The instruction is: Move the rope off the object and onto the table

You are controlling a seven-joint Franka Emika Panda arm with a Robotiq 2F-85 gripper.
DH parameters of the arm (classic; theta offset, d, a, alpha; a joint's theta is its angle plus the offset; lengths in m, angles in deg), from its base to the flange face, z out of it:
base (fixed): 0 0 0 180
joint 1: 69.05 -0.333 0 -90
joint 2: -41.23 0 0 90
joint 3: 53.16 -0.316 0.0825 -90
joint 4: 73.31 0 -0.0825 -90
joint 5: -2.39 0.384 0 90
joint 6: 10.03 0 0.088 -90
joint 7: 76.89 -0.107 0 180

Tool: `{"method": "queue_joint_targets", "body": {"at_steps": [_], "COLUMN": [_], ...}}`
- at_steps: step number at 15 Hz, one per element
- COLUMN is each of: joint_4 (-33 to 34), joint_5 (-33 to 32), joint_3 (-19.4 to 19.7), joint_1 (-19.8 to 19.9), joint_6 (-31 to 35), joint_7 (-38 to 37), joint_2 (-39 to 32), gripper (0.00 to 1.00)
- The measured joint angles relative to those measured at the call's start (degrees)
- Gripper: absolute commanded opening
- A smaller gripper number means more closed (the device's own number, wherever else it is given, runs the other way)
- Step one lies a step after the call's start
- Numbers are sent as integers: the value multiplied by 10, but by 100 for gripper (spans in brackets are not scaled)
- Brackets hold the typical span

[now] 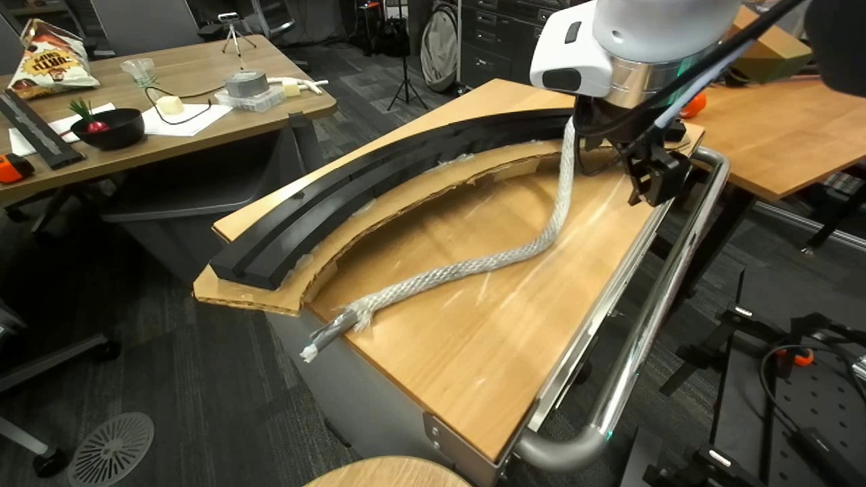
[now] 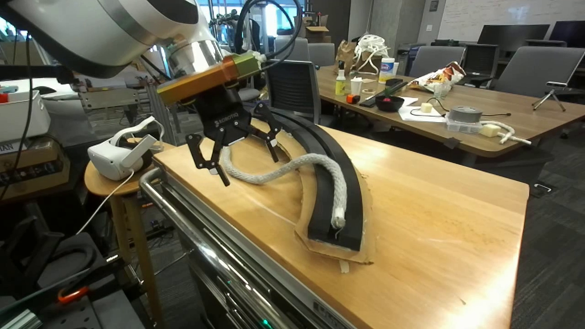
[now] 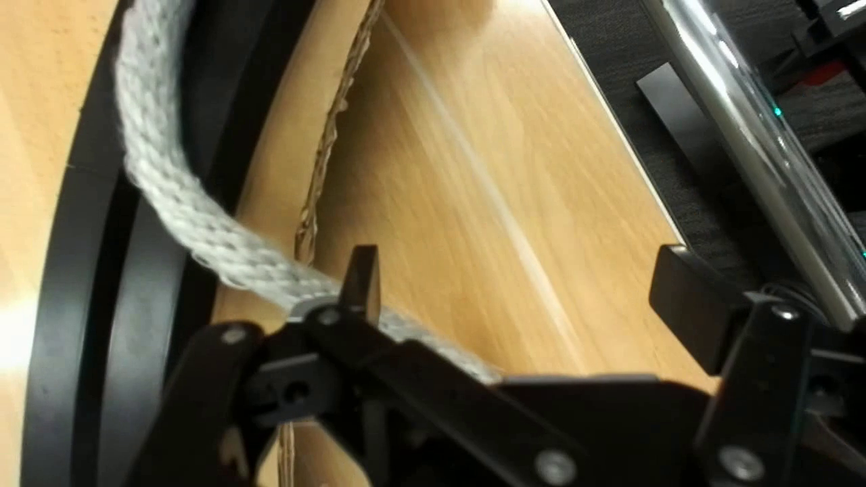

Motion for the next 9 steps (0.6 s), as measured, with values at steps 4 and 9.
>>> {"method": "queue_joint_targets", "body": {"at_steps": [4,9], "joint_4": [10,25], "joint_5": [-8,-43], "joint_3": [-6,-28], "joint_1": [-12,-51], "joint_6": [-6,-10], "joint_7": [29,67], "joint_2": [-4,59], "gripper": [100,100]}}
